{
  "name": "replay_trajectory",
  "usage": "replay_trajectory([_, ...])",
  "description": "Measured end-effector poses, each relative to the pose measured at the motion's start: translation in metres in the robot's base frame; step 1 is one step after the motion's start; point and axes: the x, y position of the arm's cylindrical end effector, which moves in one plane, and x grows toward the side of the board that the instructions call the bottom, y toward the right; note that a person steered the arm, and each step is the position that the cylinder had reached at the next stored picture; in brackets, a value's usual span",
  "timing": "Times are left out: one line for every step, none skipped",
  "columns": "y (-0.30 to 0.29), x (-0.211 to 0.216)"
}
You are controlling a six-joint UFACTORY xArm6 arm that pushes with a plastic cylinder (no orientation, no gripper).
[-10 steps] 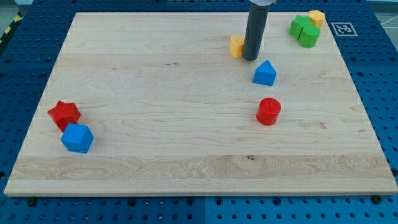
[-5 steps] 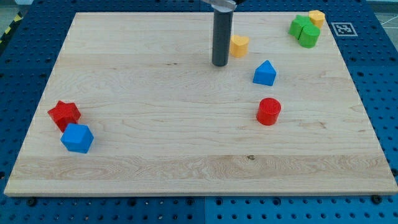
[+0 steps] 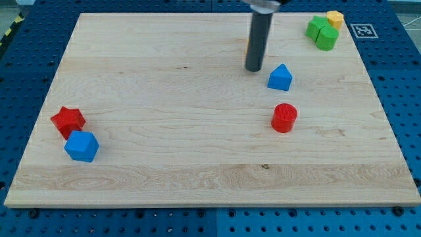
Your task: Move the yellow heart towards the top right
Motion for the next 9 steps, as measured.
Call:
replay_trajectory([0.001,-0.047])
replay_trajectory([0.005,-0.058])
replay_trajectory([0.024,-0.066])
replay_trajectory([0.034,-0.067])
replay_trajectory([0.037,-0.067])
replay_trajectory([0.013,-0.069])
replay_trajectory([0.009,-0.077])
replay_trajectory([0.013,-0.079])
replay_trajectory([0.036,-0.083])
